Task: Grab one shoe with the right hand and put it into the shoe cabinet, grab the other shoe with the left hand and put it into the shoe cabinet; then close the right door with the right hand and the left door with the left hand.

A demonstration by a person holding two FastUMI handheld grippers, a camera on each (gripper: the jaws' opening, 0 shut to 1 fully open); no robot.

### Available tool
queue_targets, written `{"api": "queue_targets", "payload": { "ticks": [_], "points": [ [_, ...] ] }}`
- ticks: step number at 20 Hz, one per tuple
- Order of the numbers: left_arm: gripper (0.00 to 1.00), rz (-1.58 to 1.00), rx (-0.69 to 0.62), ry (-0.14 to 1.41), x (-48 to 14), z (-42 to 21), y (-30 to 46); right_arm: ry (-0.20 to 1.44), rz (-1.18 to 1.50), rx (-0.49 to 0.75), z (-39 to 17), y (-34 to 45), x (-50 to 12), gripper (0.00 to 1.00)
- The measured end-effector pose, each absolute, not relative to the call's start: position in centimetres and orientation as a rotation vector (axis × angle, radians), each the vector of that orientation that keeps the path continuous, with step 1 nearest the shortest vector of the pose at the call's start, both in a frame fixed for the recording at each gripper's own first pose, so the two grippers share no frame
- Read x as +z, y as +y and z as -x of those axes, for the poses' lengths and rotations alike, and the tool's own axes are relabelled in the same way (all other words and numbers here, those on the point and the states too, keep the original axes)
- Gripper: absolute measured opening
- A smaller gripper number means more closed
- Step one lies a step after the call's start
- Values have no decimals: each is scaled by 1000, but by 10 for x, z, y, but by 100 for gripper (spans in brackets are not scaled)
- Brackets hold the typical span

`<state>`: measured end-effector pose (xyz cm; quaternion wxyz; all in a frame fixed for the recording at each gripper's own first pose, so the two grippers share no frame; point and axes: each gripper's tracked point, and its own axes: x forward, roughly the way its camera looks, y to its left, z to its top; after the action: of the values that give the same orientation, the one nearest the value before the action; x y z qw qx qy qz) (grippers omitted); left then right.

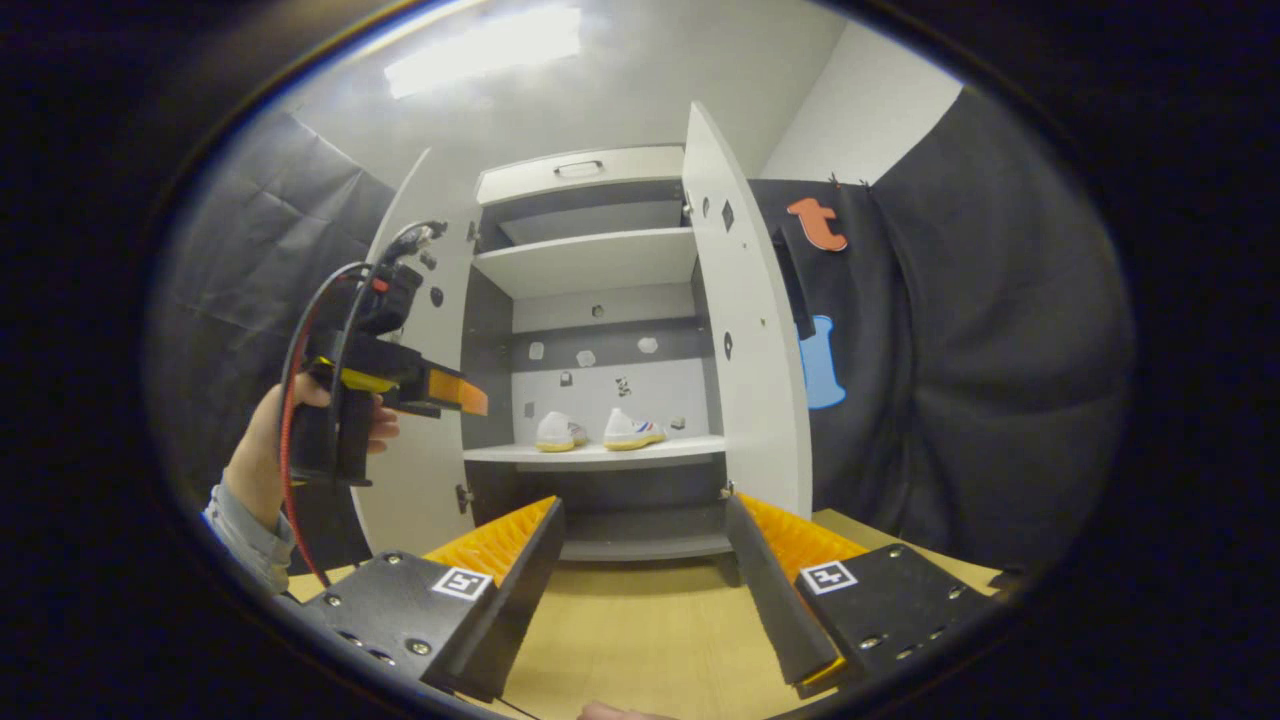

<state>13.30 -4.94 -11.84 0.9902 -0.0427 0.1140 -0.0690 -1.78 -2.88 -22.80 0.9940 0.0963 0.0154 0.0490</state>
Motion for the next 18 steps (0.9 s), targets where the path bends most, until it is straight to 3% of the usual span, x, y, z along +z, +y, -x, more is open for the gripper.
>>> {"api": "queue_targets", "payload": {
  "ticks": [9,10,11,12,13,18],
  "points": [
    [95,30,-296,189,-152,-35,-80,39,-115,-62,5,-112,-219,96],
    [95,36,-309,190,-156,-26,-83,30,-82,-87,3,-126,-214,92],
    [95,44,-326,190,-162,-16,-86,25,-54,-101,2,-140,-210,96],
    [95,48,-346,198,-167,-8,-90,19,-35,-96,-2,-150,-204,92],
    [95,56,-351,210,-174,-1,-91,22,-23,-76,-7,-158,-200,96],
    [95,23,-340,166,-167,11,-79,29,69,123,-32,-206,-173,94]
  ]
}}
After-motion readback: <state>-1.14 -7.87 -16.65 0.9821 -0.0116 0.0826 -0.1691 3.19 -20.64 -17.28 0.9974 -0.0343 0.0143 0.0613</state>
